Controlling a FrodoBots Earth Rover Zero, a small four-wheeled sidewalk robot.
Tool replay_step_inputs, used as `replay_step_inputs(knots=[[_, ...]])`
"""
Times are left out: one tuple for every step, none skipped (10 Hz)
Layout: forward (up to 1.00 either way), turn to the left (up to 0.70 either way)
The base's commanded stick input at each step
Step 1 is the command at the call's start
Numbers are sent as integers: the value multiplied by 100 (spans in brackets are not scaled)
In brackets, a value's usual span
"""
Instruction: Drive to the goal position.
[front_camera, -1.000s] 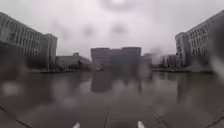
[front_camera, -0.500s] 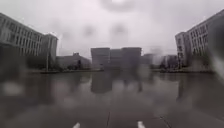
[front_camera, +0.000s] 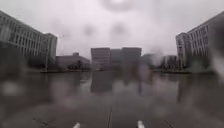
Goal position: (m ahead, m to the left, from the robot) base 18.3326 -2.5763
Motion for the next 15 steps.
replay_step_inputs(knots=[[70,0],[70,0],[70,0],[70,0],[70,0],[70,0],[70,0],[70,0],[70,0],[70,0],[70,0],[70,0],[70,0],[70,-1],[70,-3]])
